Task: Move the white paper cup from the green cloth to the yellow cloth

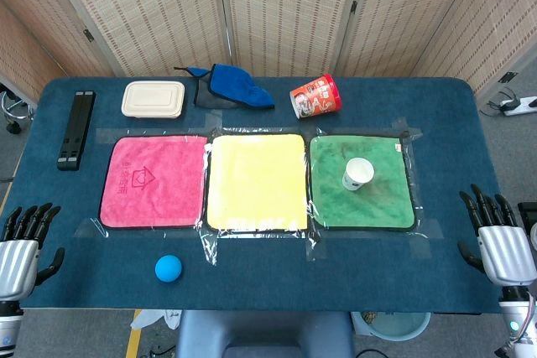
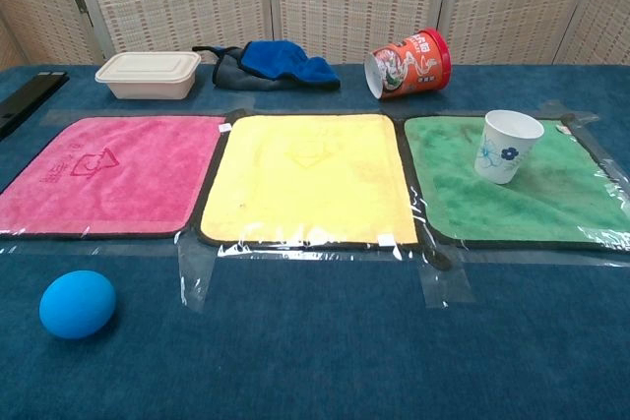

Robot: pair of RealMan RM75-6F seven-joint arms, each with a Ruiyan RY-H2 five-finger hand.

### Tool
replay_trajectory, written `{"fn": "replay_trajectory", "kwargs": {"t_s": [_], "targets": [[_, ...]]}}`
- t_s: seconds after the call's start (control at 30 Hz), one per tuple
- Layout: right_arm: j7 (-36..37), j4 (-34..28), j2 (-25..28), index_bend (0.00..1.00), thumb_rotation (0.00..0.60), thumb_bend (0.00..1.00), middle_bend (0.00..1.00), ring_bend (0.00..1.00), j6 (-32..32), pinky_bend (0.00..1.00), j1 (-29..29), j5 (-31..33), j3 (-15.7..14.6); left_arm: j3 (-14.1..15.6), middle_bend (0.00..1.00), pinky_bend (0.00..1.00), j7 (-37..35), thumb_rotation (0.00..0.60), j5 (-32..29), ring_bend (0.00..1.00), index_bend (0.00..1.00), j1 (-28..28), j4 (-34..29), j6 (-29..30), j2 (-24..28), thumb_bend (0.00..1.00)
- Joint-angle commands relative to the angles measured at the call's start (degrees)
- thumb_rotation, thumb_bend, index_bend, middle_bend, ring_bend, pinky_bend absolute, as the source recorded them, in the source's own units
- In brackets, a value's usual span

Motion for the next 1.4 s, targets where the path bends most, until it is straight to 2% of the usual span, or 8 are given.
{"fn": "replay_trajectory", "kwargs": {"t_s": [0.03, 0.23, 0.4, 0.6, 0.8, 0.93, 1.07, 1.4], "targets": [[-1.58, 0.88, -0.04, 0.0, 0.6, 0.34, 0.02, 0.1, -2.4, 0.05, 1.81, 1.58, 1.29, 0.02, 0.13, 0.04, 0.22, 0.6, 0.0, 0.12, 0.15, -0.1, -0.2, -0.18, 0.15, 0.44], [-0.61, 4.7, -1.32, 0.0, 0.6, 0.34, 0.02, 0.1, -9.74, 0.05, 7.54, 5.24, 4.74, 0.16, 0.13, 0.04, 0.09, 0.6, -0.37, 0.12, 0.15, 0.16, -0.63, -0.25, 0.42, 0.44], [-0.79, 8.13, -3.57, 0.0, 0.6, 0.34, 0.02, 0.1, -15.56, 0.05, 12.74, 5.7, 6.11, 0.21, 0.13, 0.04, 0.14, 0.6, -0.84, 0.12, 0.15, 0.47, -1.59, -0.27, 1.36, 0.44], [-0.41, 15.14, -8.66, 0.0, 0.6, 0.34, 0.02, 0.07, -22.01, 0.05, 18.75, 6.98, 7.33, 0.33, 0.13, 0.04, 0.14, 0.6, -1.19, 0.12, 0.15, 0.98, -2.46, 0.06, 1.96, 0.44], [3.39, 23.99, -15.03, 0.0, 0.6, 0.34, 0.0, 0.01, -27.68, 0.04, 23.7, 7.72, 7.58, 0.34, 0.13, 0.04, 0.17, 0.6, -1.55, 0.12, 0.15, 1.26, -3.01, 0.09, 2.36, 0.44], [6.54, 29.98, -19.17, 0.0, 0.6, 0.34, 0.0, 0.0, -29.97, 0.01, 26.58, 7.59, 7.89, 0.28, 0.13, 0.04, 0.1, 0.6, -1.73, 0.12, 0.15, 1.4, -3.36, 0.17, 2.55, 0.44], [8.76, 36.43, -23.0, 0.0, 0.6, 0.27, 0.0, 0.0, -31.91, 0.0, 29.26, 7.31, 7.89, 0.41, 0.13, 0.04, 0.21, 0.6, -1.78, 0.12, 0.15, 1.56, -3.53, 0.15, 2.7, 0.44], [14.76, 50.48, -30.49, 0.0, 0.6, 0.22, 0.0, 0.0, -34.74, 0.0, 35.01, 6.92, 8.66, 0.28, 0.13, 0.04, 0.53, 0.6, -1.99, 0.12, 0.15, 1.63, -4.02, 0.07, 2.93, 0.44]]}}
